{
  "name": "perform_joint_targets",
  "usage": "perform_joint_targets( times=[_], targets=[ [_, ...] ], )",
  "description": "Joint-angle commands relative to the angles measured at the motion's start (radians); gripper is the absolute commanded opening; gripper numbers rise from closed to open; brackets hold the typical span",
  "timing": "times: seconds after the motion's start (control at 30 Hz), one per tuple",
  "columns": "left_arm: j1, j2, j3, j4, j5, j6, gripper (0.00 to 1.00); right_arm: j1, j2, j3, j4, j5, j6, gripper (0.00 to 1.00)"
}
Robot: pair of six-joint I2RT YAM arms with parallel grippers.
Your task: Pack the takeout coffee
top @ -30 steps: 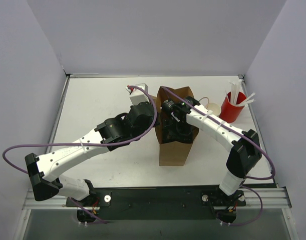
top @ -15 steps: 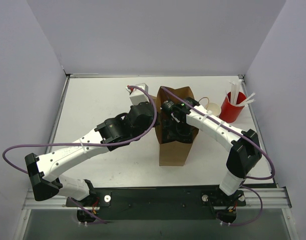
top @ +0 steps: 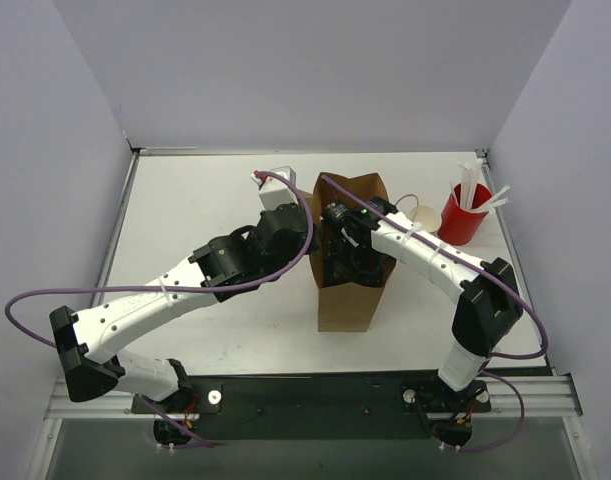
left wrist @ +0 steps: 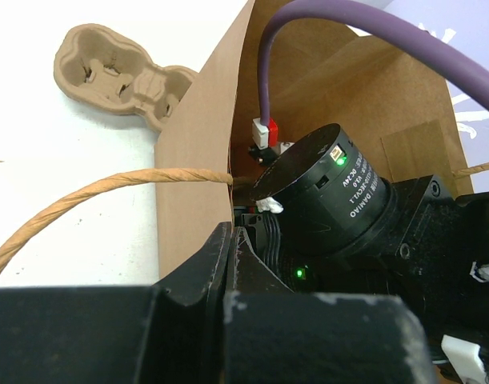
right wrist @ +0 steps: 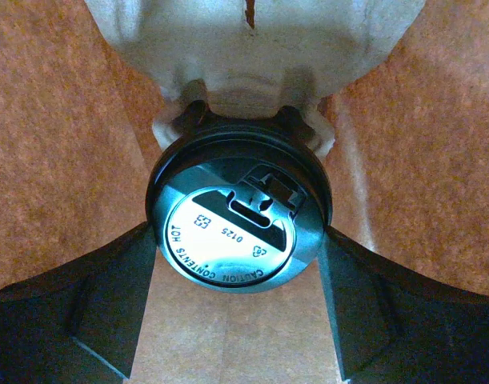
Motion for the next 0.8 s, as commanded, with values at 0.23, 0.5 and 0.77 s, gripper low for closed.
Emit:
perform_joint_targets(
  times=[0.23,0.5,0.77],
  targets=[
    [0.003,-0.008,0.063,-0.007,-0.004,0.021,0.0,-0.008,-0.012,-0.044,0.014,0.052,0.0,0.4],
    [0.001,-0.006,0.061,-0.009,-0.006,0.022,0.0,-0.008,-0.003,-0.07,0.028,0.058,-0.003,0.4],
    [0.003,-0.001,0.056,-0.007,-0.002,0.016,0.0,-0.008,0.0,-0.099,0.049,0.056,-0.001,0.4]
  ],
)
